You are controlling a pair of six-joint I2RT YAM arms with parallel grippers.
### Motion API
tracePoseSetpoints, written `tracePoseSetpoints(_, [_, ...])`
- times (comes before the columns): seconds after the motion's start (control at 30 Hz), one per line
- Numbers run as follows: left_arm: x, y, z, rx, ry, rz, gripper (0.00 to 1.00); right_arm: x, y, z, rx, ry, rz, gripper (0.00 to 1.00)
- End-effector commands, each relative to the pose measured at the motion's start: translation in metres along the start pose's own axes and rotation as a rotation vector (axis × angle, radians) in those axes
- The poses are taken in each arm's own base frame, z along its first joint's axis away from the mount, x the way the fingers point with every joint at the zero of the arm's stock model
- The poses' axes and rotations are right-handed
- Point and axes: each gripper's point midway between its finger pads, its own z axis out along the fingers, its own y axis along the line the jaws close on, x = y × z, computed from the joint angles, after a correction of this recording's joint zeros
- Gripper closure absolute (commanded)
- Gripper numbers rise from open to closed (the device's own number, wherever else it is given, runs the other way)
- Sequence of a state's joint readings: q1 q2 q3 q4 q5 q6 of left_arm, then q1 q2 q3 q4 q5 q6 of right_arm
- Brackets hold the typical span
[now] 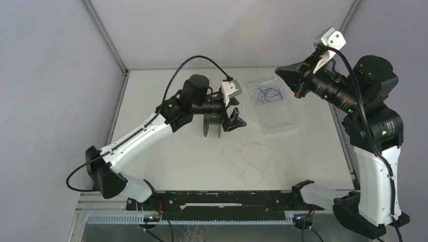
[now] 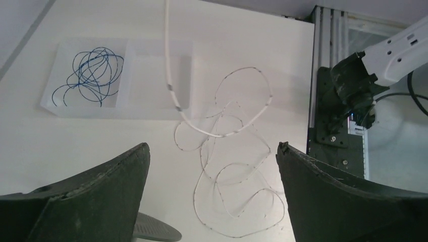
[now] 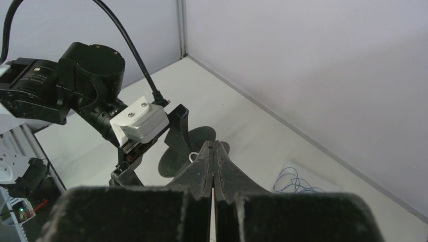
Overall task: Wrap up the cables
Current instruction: Adjust the cable at the center of the board.
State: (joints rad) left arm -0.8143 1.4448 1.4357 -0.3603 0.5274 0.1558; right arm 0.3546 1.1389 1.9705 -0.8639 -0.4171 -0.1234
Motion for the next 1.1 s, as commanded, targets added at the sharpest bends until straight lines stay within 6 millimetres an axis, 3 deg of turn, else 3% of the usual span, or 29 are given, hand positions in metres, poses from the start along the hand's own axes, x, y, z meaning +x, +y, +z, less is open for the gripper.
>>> tracePoseSetpoints(0.0, [-0.042, 0.004, -0.028, -0.042, -0.136, 0.016, 0.02, -0.003, 0.004, 0.001, -0.035, -0.005, 0.017, 1.00])
tracePoseSetpoints(0.1, [-0.058, 0.013, -0.056, -0.086, -0.164, 0.087, 0.04, 0.020, 0.020, 0.008, -0.146, 0.059, 0.009, 1.00])
tracePoseSetpoints(0.23, [-0.075, -0.002, -0.075, -0.040, -0.144, 0.187, 0.06, 0.051, 0.040, 0.024, -0.224, 0.162, -0.014, 1.00])
tracePoseSetpoints(0.5, [-0.085, -0.032, -0.066, 0.091, -0.129, 0.231, 0.09, 0.072, 0.073, 0.051, -0.392, 0.231, 0.019, 1.00])
tracePoseSetpoints(0.87, [-0.079, -0.030, -0.051, 0.096, -0.123, 0.175, 0.51, 0.080, 0.079, 0.060, -0.432, 0.260, 0.065, 1.00])
tracePoseSetpoints(1.03, [-0.076, -0.031, -0.047, 0.110, -0.124, 0.152, 0.79, 0.078, 0.077, 0.060, -0.424, 0.253, 0.082, 1.00])
tracePoseSetpoints(1.07, [-0.077, -0.032, -0.046, 0.120, -0.127, 0.142, 0.88, 0.077, 0.076, 0.060, -0.424, 0.251, 0.091, 1.00])
